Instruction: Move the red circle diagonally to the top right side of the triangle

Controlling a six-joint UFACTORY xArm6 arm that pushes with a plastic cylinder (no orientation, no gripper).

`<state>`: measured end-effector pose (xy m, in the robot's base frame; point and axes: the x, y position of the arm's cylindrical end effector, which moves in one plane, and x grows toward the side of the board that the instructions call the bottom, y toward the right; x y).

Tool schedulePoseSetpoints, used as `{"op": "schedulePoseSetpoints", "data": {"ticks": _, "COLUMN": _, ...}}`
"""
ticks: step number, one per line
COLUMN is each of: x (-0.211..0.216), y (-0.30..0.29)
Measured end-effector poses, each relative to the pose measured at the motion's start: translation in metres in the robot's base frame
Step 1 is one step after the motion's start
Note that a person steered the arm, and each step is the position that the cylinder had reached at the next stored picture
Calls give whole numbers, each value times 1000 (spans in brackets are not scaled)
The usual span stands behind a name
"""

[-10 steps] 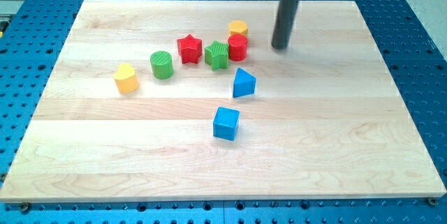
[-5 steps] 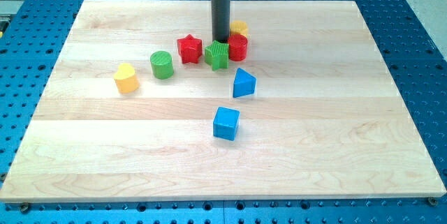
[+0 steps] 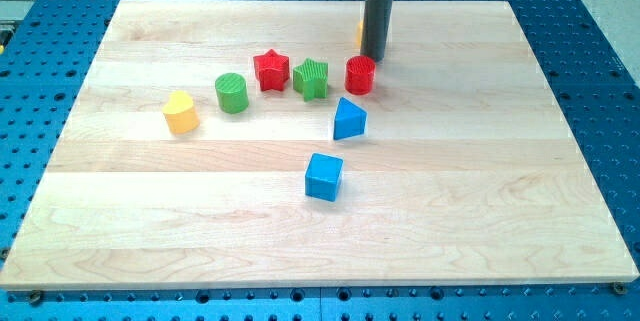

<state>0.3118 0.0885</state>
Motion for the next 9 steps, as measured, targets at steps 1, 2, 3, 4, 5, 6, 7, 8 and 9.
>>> {"op": "schedulePoseSetpoints", "data": {"ticks": 1, "x": 7, "y": 41}}
{"op": "schedulePoseSetpoints", "data": {"ticks": 2, "x": 60, "y": 75}}
{"op": "schedulePoseSetpoints", "data": {"ticks": 3, "x": 92, "y": 13}}
{"op": "schedulePoseSetpoints", "data": {"ticks": 4, "x": 92, "y": -36}}
{"op": "schedulePoseSetpoints", "data": {"ticks": 5, "x": 92, "y": -70}}
{"op": "schedulePoseSetpoints", "data": {"ticks": 6, "x": 86, "y": -45}}
{"op": "schedulePoseSetpoints", "data": {"ticks": 7, "x": 74, "y": -42}}
{"op": "schedulePoseSetpoints", "data": {"ticks": 8, "x": 73, "y": -69}}
{"op": "schedulePoseSetpoints", "data": {"ticks": 9, "x": 60, "y": -67}}
